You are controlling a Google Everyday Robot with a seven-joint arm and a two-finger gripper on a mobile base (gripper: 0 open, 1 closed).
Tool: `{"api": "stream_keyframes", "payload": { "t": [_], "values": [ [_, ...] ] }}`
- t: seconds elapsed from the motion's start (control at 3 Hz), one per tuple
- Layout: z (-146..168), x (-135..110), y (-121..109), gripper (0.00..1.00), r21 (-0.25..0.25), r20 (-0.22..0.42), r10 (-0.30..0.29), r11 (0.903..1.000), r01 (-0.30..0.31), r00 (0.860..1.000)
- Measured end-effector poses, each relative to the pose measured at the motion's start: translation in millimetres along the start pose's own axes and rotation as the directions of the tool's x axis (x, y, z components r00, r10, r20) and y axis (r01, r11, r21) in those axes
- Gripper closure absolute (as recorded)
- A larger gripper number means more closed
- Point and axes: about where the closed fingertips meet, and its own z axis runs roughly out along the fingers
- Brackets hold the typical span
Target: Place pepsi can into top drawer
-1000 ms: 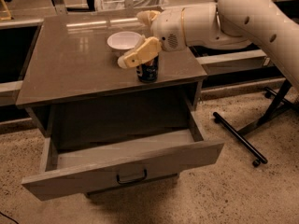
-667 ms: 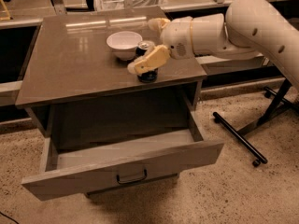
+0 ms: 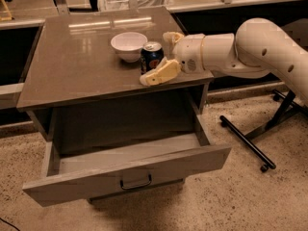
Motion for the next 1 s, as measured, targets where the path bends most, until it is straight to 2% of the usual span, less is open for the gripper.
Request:
{"api": "stream_keyframes", "payload": {
  "t": [0.33, 0.67, 1.0],
  "values": [
    [20, 12, -6, 0.04, 0.01, 0.019, 0.029, 0.9995, -0.029, 0.999],
    [33, 19, -12, 0.27, 0.03, 0.043, 0.061, 0.9976, -0.062, 0.997],
    [50, 16, -7, 0.5, -0.014, 0.098, 0.092, 0.9957, -0.091, 0.991]
  ]
}}
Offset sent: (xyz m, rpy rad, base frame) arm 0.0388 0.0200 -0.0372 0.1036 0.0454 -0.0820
